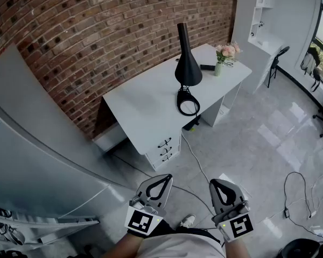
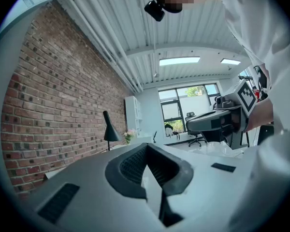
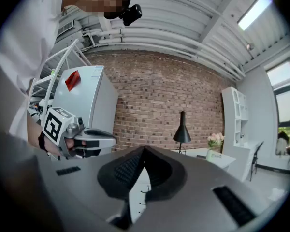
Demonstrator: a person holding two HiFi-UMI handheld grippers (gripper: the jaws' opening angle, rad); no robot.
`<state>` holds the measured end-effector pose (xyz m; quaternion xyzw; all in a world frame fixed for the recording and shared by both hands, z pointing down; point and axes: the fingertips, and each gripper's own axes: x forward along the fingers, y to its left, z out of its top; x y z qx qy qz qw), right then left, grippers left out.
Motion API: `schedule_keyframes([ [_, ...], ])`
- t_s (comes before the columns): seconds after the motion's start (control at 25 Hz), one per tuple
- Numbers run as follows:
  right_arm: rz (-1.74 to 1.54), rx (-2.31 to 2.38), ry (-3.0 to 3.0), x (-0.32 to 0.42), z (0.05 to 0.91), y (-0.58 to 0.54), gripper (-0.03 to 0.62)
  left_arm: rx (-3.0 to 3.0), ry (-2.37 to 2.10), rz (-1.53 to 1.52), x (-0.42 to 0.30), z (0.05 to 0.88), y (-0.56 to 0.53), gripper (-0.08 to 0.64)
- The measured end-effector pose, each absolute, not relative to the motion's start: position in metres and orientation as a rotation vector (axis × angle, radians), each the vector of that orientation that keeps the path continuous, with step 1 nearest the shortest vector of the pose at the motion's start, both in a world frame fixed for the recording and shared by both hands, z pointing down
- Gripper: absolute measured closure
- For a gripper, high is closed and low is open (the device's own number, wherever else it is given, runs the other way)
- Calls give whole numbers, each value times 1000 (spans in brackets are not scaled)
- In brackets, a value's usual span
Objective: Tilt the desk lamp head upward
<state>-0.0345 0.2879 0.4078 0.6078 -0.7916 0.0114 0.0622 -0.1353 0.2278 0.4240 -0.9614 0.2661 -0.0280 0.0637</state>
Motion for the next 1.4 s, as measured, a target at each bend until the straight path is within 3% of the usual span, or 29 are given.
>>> schedule_keyframes([
  [0.68,-45,1802,-2425,-63,395,274,578,-2905,757,-5,-141,403,212,557],
  [1.4,103,1763,-2562,-27,399,298,578,-2952,915,-45,-118,426,234,557],
])
